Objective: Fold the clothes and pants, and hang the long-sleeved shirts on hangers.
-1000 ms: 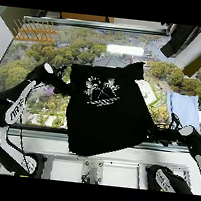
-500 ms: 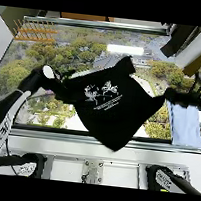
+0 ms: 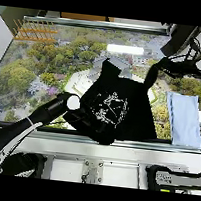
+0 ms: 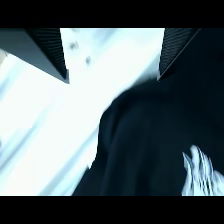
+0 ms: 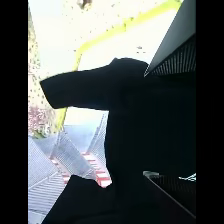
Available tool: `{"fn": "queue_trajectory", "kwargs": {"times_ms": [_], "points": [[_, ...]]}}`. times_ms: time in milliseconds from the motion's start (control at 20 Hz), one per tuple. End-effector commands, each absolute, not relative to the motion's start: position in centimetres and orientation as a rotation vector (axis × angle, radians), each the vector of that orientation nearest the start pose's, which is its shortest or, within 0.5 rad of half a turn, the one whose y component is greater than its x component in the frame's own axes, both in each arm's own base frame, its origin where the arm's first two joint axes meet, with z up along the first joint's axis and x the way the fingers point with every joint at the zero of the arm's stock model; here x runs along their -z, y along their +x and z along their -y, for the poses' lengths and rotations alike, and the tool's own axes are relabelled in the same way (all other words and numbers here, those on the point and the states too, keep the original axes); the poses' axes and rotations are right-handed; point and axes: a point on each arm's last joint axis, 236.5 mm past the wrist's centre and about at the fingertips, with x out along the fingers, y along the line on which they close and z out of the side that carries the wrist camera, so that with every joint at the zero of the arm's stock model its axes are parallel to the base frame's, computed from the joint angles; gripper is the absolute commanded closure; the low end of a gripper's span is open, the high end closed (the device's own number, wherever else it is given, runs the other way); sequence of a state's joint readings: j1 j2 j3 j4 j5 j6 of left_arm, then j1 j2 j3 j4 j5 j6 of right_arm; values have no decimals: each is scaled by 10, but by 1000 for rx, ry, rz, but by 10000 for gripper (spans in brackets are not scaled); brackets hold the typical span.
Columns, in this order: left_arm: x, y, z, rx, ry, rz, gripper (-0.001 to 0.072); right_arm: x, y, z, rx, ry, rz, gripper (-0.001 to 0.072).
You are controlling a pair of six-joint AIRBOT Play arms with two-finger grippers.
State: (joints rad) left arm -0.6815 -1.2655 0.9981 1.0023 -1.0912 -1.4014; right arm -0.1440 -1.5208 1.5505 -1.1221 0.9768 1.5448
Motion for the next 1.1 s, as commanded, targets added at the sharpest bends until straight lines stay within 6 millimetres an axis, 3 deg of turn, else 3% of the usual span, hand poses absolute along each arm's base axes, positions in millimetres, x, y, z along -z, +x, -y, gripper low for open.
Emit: {"fn": "queue_trajectory", "kwargs": {"times_ms": [0, 100, 200, 300, 450, 650, 850, 1050], "points": [[-16, 273, 277, 781, 95, -1288, 118, -104, 513, -8, -120, 415, -910, 55], [-12, 305, 214, 620, 114, -1323, 119, -113, 485, 7, -107, 290, -954, 55], [8, 317, 156, 476, 80, -1383, 118, -113, 449, 23, -54, 212, -1010, 56], [41, 312, 114, 366, -8, -1444, 118, -102, 408, 29, -26, 202, -1058, 55], [81, 299, 75, 274, -88, -1477, 117, -64, 343, 26, 2, 248, -1141, 55], [97, 295, 63, 290, -52, -1465, 117, -18, 282, 12, 17, 301, -1237, 55], [111, 287, 99, 414, -176, -1518, 117, 11, 246, 3, 25, 347, -1334, 55], [123, 273, 117, 457, -223, -1596, 118, 38, 213, 22, 154, 501, -1431, 55]]}}
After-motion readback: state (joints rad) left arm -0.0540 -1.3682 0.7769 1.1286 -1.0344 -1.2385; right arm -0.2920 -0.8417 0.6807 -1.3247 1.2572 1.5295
